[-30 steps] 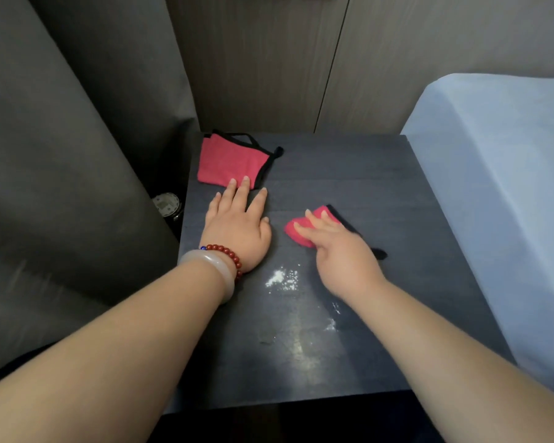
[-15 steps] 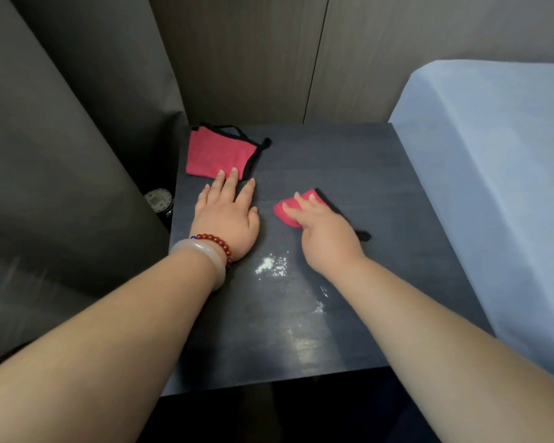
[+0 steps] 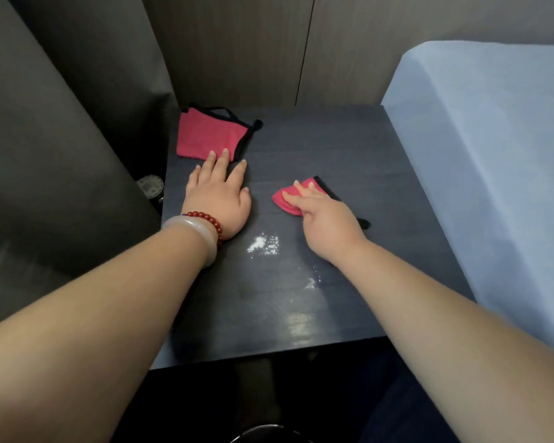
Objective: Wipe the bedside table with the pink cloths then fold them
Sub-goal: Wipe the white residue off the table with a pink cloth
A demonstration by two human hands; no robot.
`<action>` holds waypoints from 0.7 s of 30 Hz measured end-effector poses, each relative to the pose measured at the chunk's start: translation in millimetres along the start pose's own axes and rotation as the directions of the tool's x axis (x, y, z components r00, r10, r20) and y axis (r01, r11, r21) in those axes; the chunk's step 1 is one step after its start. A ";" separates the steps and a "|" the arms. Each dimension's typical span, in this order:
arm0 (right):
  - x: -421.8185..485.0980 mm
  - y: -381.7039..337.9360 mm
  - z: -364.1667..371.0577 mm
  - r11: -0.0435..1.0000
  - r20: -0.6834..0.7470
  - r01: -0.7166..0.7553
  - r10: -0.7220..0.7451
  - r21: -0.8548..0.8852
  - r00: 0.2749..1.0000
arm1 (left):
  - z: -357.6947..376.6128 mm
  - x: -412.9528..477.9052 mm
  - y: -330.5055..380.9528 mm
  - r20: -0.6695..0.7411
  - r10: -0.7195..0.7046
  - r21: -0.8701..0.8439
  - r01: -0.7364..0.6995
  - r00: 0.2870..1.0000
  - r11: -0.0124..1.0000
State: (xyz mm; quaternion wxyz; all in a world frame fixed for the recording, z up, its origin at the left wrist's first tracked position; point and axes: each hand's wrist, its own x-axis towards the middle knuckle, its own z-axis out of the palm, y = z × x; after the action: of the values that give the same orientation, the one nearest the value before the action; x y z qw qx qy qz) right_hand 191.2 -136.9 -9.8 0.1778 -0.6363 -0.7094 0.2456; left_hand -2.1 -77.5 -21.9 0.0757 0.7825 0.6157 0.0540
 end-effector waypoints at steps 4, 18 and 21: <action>-78.5 4.7 5.4 0.995 -0.020 0.059 -0.058 0.077 0.998 | -1.2 0.0 -0.5 0.004 -0.004 -0.003 0.004 1.000 1.000; -105.6 -10.2 18.7 1.000 -0.026 0.022 -0.022 -0.008 0.999 | -2.6 -3.1 1.8 -0.005 -0.002 -0.032 0.002 1.000 0.999; -136.4 -9.9 22.4 1.000 -0.025 -0.009 0.010 0.023 1.000 | -3.1 -2.2 2.3 -0.005 -0.002 -0.037 0.002 1.000 0.999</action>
State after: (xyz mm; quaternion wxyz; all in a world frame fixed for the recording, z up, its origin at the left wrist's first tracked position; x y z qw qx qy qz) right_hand 187.8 -275.3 -14.2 0.1928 -0.6405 -0.7012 0.2467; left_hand -1.0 -80.0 -18.4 0.0886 0.7803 0.6155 0.0673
